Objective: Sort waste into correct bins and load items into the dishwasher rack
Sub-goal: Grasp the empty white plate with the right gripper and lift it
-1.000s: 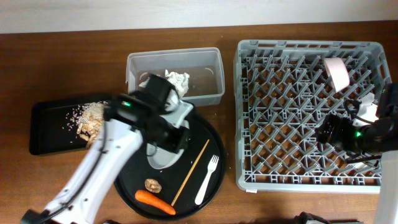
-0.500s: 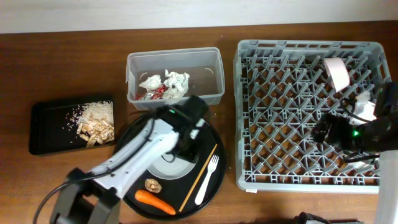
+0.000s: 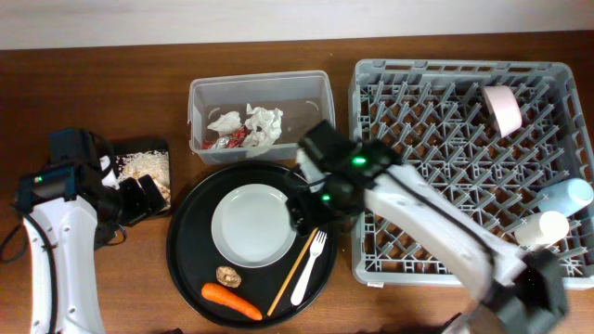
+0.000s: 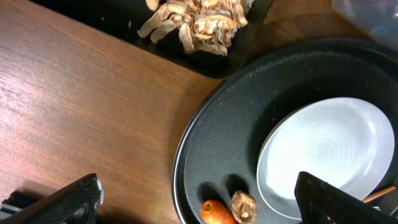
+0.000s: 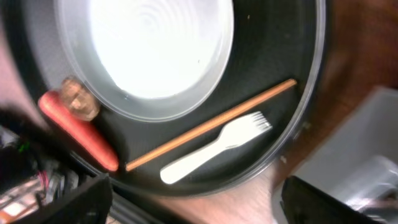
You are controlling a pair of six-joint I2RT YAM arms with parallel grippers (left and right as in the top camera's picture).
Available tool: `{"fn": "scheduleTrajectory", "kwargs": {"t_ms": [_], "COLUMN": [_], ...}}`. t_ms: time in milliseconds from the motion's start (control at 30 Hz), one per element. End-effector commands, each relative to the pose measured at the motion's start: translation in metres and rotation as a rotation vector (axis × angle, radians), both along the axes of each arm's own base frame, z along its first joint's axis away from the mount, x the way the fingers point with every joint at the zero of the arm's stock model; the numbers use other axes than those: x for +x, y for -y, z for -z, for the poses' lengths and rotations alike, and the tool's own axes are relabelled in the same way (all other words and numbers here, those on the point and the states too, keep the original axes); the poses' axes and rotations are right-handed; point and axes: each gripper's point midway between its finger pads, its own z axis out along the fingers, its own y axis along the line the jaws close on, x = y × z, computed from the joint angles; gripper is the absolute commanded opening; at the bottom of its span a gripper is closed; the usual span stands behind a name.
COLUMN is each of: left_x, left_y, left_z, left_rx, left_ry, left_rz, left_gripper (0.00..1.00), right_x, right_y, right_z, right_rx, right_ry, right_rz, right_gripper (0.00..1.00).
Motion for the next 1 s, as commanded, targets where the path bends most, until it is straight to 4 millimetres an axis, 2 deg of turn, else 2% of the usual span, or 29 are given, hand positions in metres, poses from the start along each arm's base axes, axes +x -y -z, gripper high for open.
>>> {"fn": "scheduleTrajectory", "kwargs": {"t_ms": [0, 33, 167, 367, 400, 433, 467, 500, 533, 567, 633, 700, 733, 767, 800, 833, 900, 933, 967], "left_x": [0.001, 0.001, 0.001, 0.001, 0.001, 0.001, 0.001, 0.001, 0.001, 0.001, 0.001, 0.001, 0.001, 0.001, 0.001, 0.001, 0.001, 0.001, 0.001], "left_y": [-0.001, -0.001, -0.001, -0.001, -0.001, -0.001, -0.001, -0.001, -0.001, -0.001, -0.001, -0.001, -0.001, -0.001, -0.001, -0.001, -0.001, -0.001, -0.001], "left_z": [-0.006, -0.006, -0.006, -0.006, -0.006, -0.006, -0.006, -0.006, -0.006, -0.006, -0.006, -0.006, -0.006, -0.006, -0.006, -0.006, -0.006, -0.006, -0.006], "left_rx": [0.002, 0.002, 0.002, 0.002, 0.002, 0.002, 0.002, 0.002, 0.002, 0.002, 0.002, 0.002, 0.002, 0.002, 0.002, 0.002, 0.002, 0.002, 0.002], "left_ry": [0.024, 0.025, 0.025, 0.025, 0.025, 0.025, 0.025, 0.025, 0.025, 0.025, 0.025, 0.025, 0.025, 0.025, 0.025, 0.025, 0.025, 0.025, 0.027], "left_rz": [-0.004, -0.004, -0.004, -0.004, -0.004, -0.004, -0.004, -0.004, -0.004, -0.004, -0.004, -0.004, -0.004, -0.004, -0.004, -0.004, -0.004, -0.004, -0.004], "left_gripper": [0.99, 0.99, 0.99, 0.99, 0.99, 0.99, 0.99, 0.99, 0.99, 0.99, 0.99, 0.99, 0.99, 0.99, 0.99, 0.99, 0.99, 0.99, 0.99], "right_x": [0.008, 0.015, 0.035, 0.028, 0.027, 0.027, 0.029, 0.029, 0.031, 0.034, 0.046, 0.059, 0.069, 0.079, 0.084, 0.090, 0.096, 0.091, 0.084], "right_y": [-0.024, -0.034, -0.031, -0.039, -0.039, -0.038, -0.036, -0.036, -0.034, -0.032, -0.020, -0.005, 0.011, 0.038, 0.060, 0.090, 0.163, 0.213, 0.246], "right_z": [0.054, 0.071, 0.100, 0.143, 0.146, 0.147, 0.147, 0.148, 0.146, 0.143, 0.118, 0.081, 0.045, -0.006, -0.035, -0.069, -0.134, -0.174, -0.199], "right_rx": [-0.056, -0.062, -0.157, -0.219, -0.224, -0.228, -0.237, -0.237, -0.236, -0.232, -0.238, -0.247, -0.246, -0.235, -0.235, -0.249, -0.379, -0.507, -0.611], "right_ry": [-0.107, -0.104, -0.025, -0.056, -0.059, -0.061, -0.052, -0.051, -0.049, -0.044, 0.014, 0.100, 0.182, 0.293, 0.366, 0.470, 0.723, 0.869, 0.955], "right_rz": [0.127, 0.159, 0.246, 0.232, 0.231, 0.231, 0.234, 0.235, 0.238, 0.246, 0.278, 0.291, 0.301, 0.354, 0.409, 0.475, 0.603, 0.714, 0.787], "right_gripper": [0.85, 0.79, 0.70, 0.66, 0.62, 0.52, 0.35, 0.26, 0.04, 0.04, 0.04, 0.04, 0.04, 0.04, 0.04, 0.04, 0.04, 0.04, 0.04]}}
